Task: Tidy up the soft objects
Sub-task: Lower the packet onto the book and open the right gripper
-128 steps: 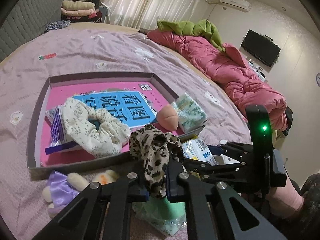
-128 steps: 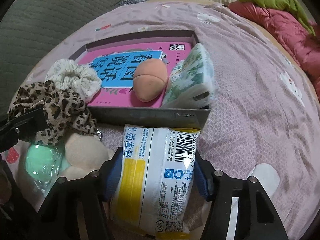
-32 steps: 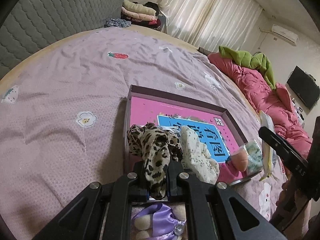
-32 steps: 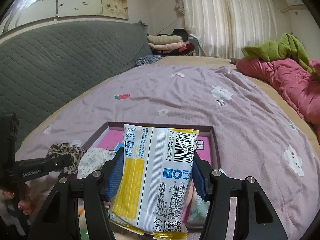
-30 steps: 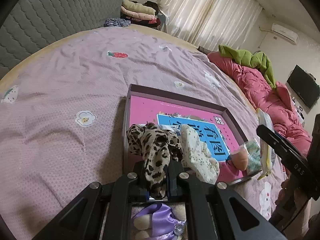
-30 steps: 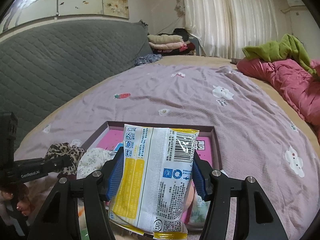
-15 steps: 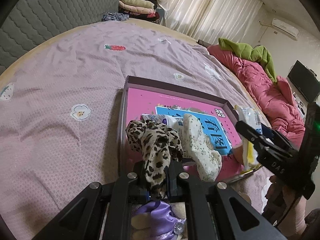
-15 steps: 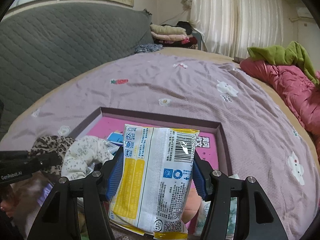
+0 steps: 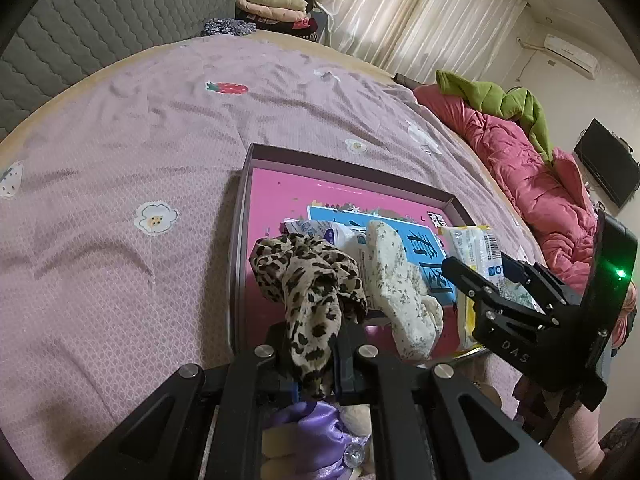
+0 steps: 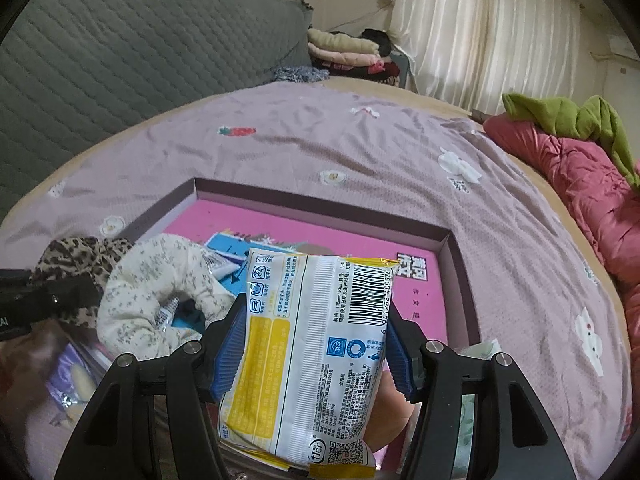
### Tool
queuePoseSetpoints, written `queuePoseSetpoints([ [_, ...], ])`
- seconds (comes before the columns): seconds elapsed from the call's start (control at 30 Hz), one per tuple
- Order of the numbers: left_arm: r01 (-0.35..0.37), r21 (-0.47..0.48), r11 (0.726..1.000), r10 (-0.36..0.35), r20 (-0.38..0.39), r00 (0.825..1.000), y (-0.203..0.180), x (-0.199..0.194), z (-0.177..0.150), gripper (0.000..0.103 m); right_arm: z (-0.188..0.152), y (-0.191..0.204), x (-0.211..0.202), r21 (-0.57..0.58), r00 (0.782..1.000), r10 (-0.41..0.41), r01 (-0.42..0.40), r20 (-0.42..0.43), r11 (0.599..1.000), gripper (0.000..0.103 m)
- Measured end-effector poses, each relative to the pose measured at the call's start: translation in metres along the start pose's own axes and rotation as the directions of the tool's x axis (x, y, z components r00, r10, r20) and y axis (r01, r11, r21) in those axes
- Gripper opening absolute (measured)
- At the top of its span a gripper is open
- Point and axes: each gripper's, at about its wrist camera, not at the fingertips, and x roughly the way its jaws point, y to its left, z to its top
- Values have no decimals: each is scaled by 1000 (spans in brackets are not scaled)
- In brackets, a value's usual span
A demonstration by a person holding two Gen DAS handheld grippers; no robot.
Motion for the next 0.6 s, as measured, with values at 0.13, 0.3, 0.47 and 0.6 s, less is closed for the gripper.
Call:
queuePoseSetpoints([
  [0.13, 3, 0, 1000, -3, -7, 1000, 0, 2, -1, 11, -1, 5, 3, -28, 1000, -2, 2, -11, 1000, 63],
  [0.3, 5, -3, 1000, -5, -10, 1000, 0, 2, -1, 11, -3, 16, 6, -97, 999, -11, 8, -32, 995, 63],
  [0.47, 6, -3, 1000, -6, -11, 1000, 0, 2, -1, 11, -5, 30, 8, -181, 998, -35, 27, -46, 983, 64],
  [0.6, 6, -4, 1000, -6, -11, 1000, 0, 2, -1, 11, -6, 34, 8, -217, 998, -45, 33, -52, 976, 65],
])
